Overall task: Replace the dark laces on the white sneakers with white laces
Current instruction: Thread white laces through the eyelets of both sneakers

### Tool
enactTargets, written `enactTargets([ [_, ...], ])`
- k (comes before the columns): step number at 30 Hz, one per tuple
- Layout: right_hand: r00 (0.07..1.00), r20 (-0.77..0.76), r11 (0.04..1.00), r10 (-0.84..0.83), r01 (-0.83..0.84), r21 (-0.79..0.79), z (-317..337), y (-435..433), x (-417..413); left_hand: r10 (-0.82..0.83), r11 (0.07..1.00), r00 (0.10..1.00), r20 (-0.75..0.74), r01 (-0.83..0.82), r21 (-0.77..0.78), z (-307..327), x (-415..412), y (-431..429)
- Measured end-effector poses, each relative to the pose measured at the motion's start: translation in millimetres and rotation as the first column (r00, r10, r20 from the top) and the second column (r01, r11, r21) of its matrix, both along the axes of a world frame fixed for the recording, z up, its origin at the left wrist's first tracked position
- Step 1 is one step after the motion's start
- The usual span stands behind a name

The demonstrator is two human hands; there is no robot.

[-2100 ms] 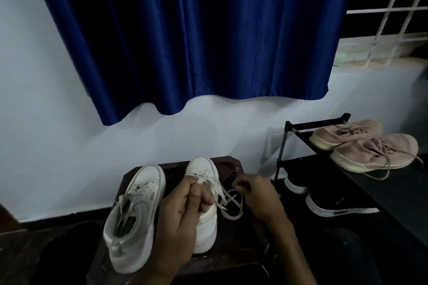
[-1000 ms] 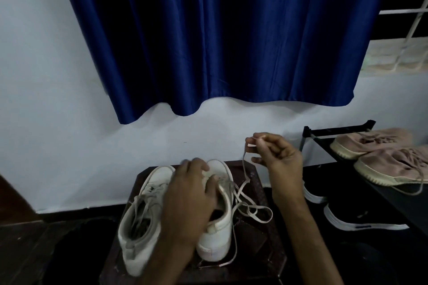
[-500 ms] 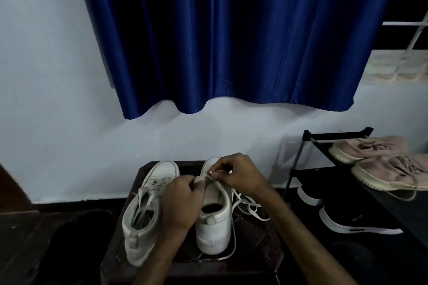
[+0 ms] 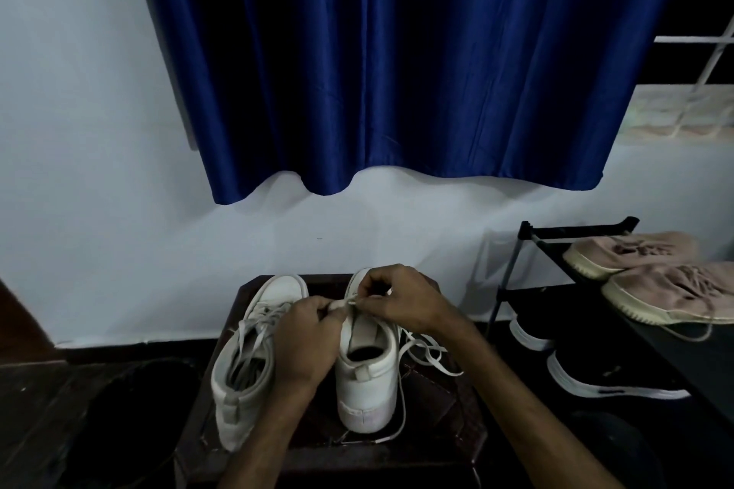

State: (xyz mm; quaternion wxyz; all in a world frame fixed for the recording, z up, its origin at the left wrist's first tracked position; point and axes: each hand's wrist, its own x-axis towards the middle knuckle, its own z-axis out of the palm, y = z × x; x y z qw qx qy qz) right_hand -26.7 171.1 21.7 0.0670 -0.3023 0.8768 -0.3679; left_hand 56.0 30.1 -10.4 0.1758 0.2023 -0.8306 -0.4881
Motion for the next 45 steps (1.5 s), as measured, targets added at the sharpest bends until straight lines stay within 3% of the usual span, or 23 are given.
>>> enactTargets([
  [6, 0.983, -0.166, 0.962, 0.082, -0.035, 0.272, 9.4, -9.3, 0.8, -0.003, 0.998, 1.000, 0.026, 0.004, -0.061, -1.2, -1.0, -0.1],
  [9, 0.955, -0.269, 0.944, 0.124, -0.030, 0.329, 7.9, -14.7, -0.4, 0.012, 0.987, 1.000, -0.014, -0.014, -0.163, -5.1, -1.1, 3.1],
  [11, 0.936, -0.323, 0.945, 0.141, -0.030, 0.325, 5.7, -14.4, -0.3, 0.018, 0.993, 0.999, -0.029, -0.021, -0.120, -8.9, -0.6, 5.3],
  [14, 0.947, -0.299, 0.967, 0.119, -0.041, 0.252, -2.9, -4.2, -5.3, -0.054, 0.969, 0.998, -0.031, 0.060, 0.241, -15.7, 0.4, 12.0],
  [15, 0.960, -0.267, 0.980, 0.080, -0.027, 0.195, -8.0, 0.8, -8.3, -0.063, 0.956, 0.997, -0.039, 0.072, 0.285, -16.6, 1.5, 15.5],
  [22, 0.967, -0.248, 0.997, -0.049, 0.062, 0.047, -27.8, 15.8, -10.9, -0.046, 0.994, 0.995, -0.087, 0.055, 0.098, -15.1, -3.1, 26.4],
  [24, 0.965, -0.256, 0.998, -0.048, 0.057, 0.028, -29.0, 17.0, -10.5, -0.016, 0.991, 0.996, -0.091, 0.028, 0.131, -20.0, -2.2, 24.7],
  [25, 0.965, -0.259, 0.998, -0.051, 0.058, 0.020, -29.8, 18.5, -10.8, 0.013, 0.976, 0.993, -0.118, 0.014, 0.219, -21.9, -0.4, 25.1],
  [28, 0.961, -0.265, 0.996, -0.086, 0.084, -0.018, -32.2, 22.6, -11.7, 0.200, 0.854, 0.942, -0.270, -0.032, 0.520, -19.6, 6.8, 29.6],
  [30, 0.954, -0.282, 0.994, -0.102, 0.090, -0.054, -33.8, 23.1, -11.1, 0.344, 0.717, 0.872, -0.349, -0.004, 0.697, -6.3, 9.8, 30.6],
  [33, 0.953, -0.277, 0.991, -0.122, 0.102, -0.086, -35.0, 24.5, -10.5, 0.507, 0.324, 0.820, -0.265, 0.103, 0.941, 23.6, 7.8, 21.6],
  [34, 0.952, -0.279, 0.991, -0.126, 0.106, -0.086, -34.9, 24.6, -10.0, 0.531, 0.247, 0.821, -0.210, 0.087, 0.965, 29.9, 7.3, 14.6],
  [35, 0.951, -0.280, 0.990, -0.130, 0.107, -0.093, -35.3, 24.6, -9.7, 0.534, 0.272, 0.822, -0.198, 0.054, 0.961, 33.1, 7.1, 9.0],
  [36, 0.949, -0.282, 0.989, -0.138, 0.115, -0.098, -35.8, 24.0, -9.4, 0.489, 0.448, 0.841, -0.230, -0.017, 0.894, 31.9, 7.5, 6.0],
  [37, 0.949, -0.281, 0.987, -0.143, 0.117, -0.106, -36.4, 22.8, -9.7, 0.375, 0.703, 0.883, -0.282, -0.072, 0.707, 26.0, 8.5, 5.6],
  [38, 0.949, -0.277, 0.986, -0.150, 0.123, -0.114, -36.2, 21.9, -9.7, 0.211, 0.908, 0.930, -0.301, -0.073, 0.412, 16.2, 8.7, 8.0],
  [39, 0.948, -0.277, 0.984, -0.157, 0.127, -0.123, -36.7, 20.7, -9.9, 0.053, 0.990, 0.962, -0.267, -0.016, 0.140, 4.8, 8.1, 11.3],
  [40, 0.944, -0.285, 0.982, -0.167, 0.134, -0.132, -36.7, 19.8, -9.7, -0.071, 0.997, 0.979, -0.190, 0.062, -0.053, -6.2, 5.9, 13.8],
  [41, 0.935, -0.310, 0.981, -0.175, 0.138, -0.139, -36.8, 18.9, -9.0, -0.143, 0.982, 0.983, -0.115, 0.126, -0.137, -14.6, 3.7, 15.3],
  [45, 0.866, -0.494, 0.997, -0.076, 0.074, -0.024, -35.3, 23.7, 0.9, -0.112, 0.988, 0.990, -0.085, 0.102, -0.114, -25.5, -7.4, 19.0],
])
